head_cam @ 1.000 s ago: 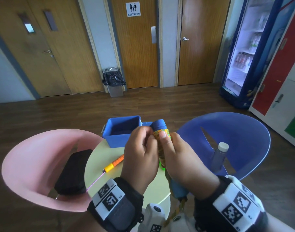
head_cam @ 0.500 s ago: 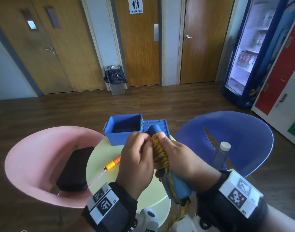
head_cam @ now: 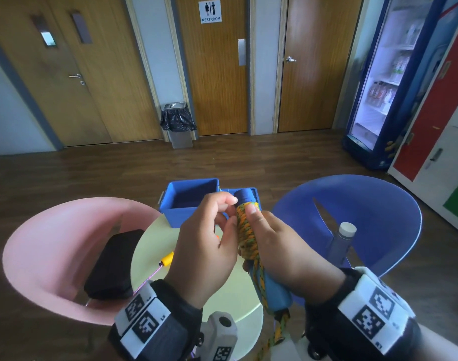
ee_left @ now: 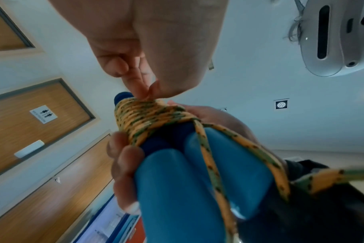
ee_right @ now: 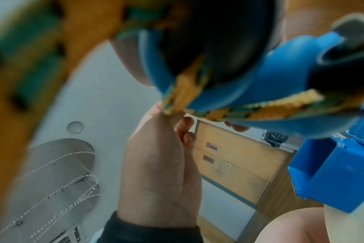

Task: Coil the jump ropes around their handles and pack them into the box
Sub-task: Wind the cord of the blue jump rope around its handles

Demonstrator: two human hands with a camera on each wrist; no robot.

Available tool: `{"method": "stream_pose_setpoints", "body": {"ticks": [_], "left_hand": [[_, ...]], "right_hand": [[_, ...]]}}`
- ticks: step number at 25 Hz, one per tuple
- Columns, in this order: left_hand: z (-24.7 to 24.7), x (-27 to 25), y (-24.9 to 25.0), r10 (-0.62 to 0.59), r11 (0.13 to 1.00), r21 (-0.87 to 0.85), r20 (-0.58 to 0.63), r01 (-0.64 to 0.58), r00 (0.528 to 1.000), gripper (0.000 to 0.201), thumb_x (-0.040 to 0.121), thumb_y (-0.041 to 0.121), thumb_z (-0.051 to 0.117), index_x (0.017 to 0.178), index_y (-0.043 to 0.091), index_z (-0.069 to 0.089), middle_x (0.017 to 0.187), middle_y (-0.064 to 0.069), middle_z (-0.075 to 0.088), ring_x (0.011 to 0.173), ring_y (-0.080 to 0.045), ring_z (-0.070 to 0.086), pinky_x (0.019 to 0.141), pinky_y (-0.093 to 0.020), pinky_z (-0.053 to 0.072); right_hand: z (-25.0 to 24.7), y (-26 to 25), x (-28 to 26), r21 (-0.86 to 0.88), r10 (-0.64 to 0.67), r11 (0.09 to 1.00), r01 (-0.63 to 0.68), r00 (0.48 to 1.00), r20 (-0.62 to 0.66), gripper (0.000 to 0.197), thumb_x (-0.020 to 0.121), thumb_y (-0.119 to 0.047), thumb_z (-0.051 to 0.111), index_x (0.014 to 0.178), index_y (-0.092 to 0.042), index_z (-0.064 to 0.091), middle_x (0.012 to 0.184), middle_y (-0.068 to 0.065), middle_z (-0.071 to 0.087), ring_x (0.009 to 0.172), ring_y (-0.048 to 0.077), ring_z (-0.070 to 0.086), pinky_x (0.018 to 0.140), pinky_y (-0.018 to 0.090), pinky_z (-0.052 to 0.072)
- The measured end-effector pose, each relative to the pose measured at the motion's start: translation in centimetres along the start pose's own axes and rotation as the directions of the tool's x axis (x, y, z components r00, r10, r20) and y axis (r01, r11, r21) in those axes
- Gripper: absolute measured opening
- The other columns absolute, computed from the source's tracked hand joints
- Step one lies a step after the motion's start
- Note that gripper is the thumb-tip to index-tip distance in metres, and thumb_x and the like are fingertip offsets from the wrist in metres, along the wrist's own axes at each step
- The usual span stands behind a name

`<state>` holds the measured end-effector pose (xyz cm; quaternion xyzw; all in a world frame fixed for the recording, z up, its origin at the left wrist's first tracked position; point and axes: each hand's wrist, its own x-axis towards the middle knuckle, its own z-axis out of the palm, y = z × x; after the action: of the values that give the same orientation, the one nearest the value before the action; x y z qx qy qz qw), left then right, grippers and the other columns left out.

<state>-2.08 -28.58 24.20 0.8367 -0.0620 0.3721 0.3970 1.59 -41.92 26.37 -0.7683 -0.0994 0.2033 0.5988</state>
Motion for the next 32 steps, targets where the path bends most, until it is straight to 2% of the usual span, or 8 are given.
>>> {"method": "stream_pose_setpoints", "body": {"ticks": [3, 12, 18, 22, 25, 28, 30, 32], "left_hand": [[0.6, -0.1, 0.4, -0.046, 0.993, -0.111, 0.013, 0.047, 0.999, 0.031, 0.088, 0.008, 0.057, 0.106, 0.033, 0.048, 0.082, 0.009, 0.061, 0.053, -0.017, 0.056, 0.048, -0.031, 0.048], [1.0, -0.5, 0.5, -0.013, 0.998, -0.062, -0.051, 0.01, 0.999, 0.049, 0.09, 0.005, 0.066, 0.126, 0.028, 0.042, 0.105, 0.012, 0.067, 0.041, -0.011, 0.043, 0.047, -0.013, 0.035], [1.7, -0.6, 0.2, -0.121, 0.99, -0.074, 0.015, 0.122, 0.993, 0.032, 0.086, 0.029, 0.051, 0.115, 0.037, 0.04, 0.097, 0.01, 0.064, 0.043, -0.015, 0.051, 0.047, -0.026, 0.041], [1.2, -0.9, -1.0, -0.119, 0.99, -0.072, 0.077, 0.124, 0.99, 0.034, 0.086, 0.022, 0.053, 0.116, 0.036, 0.044, 0.097, 0.012, 0.065, 0.046, -0.018, 0.052, 0.048, -0.032, 0.045], [0.5, -0.8, -2.3, -0.107, 0.993, -0.051, 0.02, 0.108, 0.994, 0.031, 0.086, 0.025, 0.059, 0.116, 0.026, 0.052, 0.092, 0.012, 0.064, 0.07, -0.016, 0.059, 0.063, -0.025, 0.049], [0.1, 0.0, -3.9, -0.122, 0.992, -0.02, 0.009, 0.122, 0.993, 0.038, 0.086, 0.045, 0.059, 0.114, 0.02, 0.059, 0.105, 0.01, 0.061, 0.097, -0.011, 0.059, 0.083, -0.014, 0.042], [-0.4, 0.8, -5.1, -0.209, 0.966, -0.112, 0.198, 0.234, 0.958, 0.04, 0.085, 0.057, 0.055, 0.103, 0.022, 0.065, 0.094, 0.008, 0.068, 0.087, -0.009, 0.062, 0.079, -0.021, 0.046], [-1.3, 1.5, -7.1, -0.297, 0.937, -0.127, 0.193, 0.324, 0.935, 0.038, 0.084, 0.057, 0.061, 0.09, 0.02, 0.067, 0.081, 0.006, 0.069, 0.077, -0.011, 0.063, 0.073, -0.023, 0.048]], "right_hand": [[0.3, 0.1, -0.5, -0.06, -0.043, 0.997, 0.04, 0.998, -0.037, 0.057, 0.096, -0.063, 0.033, 0.101, -0.011, 0.055, 0.079, 0.01, 0.069, 0.072, 0.03, 0.07, 0.079, 0.048, 0.058], [-0.6, -0.5, 0.4, 0.022, -0.053, 0.998, 0.054, 0.998, -0.045, 0.056, 0.097, -0.063, 0.036, 0.102, -0.012, 0.059, 0.085, 0.014, 0.07, 0.074, 0.031, 0.071, 0.08, 0.052, 0.058], [-0.2, 0.5, 0.5, -0.309, -0.192, 0.936, 0.167, 0.98, -0.05, 0.05, 0.098, -0.058, 0.03, 0.094, -0.014, 0.052, 0.077, -0.002, 0.06, 0.07, 0.014, 0.056, 0.073, 0.036, 0.047], [-0.2, 2.1, 1.8, -0.26, -0.157, 0.955, 0.145, 0.987, -0.025, 0.054, 0.096, -0.063, 0.033, 0.094, -0.013, 0.054, 0.075, 0.003, 0.065, 0.068, 0.02, 0.061, 0.077, 0.046, 0.055], [-0.9, 2.4, 2.7, 0.045, -0.024, 0.999, 0.017, 0.985, 0.172, 0.068, 0.094, -0.065, 0.039, 0.096, 0.0, 0.06, 0.075, 0.013, 0.065, 0.067, 0.031, 0.062, 0.071, 0.048, 0.056], [-0.7, 2.4, 3.2, 0.192, 0.054, 0.968, -0.159, 0.887, 0.458, 0.073, 0.09, -0.069, 0.04, 0.094, -0.003, 0.069, 0.085, 0.023, 0.065, 0.073, 0.037, 0.062, 0.068, 0.041, 0.053], [-0.1, 2.8, 3.8, 0.235, 0.062, 0.939, -0.25, 0.798, 0.6, 0.071, 0.089, -0.072, 0.046, 0.101, -0.005, 0.068, 0.094, 0.027, 0.064, 0.076, 0.037, 0.064, 0.07, 0.041, 0.054], [0.4, 3.3, 4.9, 0.244, 0.05, 0.929, -0.278, 0.749, 0.661, 0.062, 0.08, -0.059, 0.067, 0.107, -0.004, 0.066, 0.102, 0.027, 0.063, 0.083, 0.038, 0.066, 0.075, 0.044, 0.057]]}}
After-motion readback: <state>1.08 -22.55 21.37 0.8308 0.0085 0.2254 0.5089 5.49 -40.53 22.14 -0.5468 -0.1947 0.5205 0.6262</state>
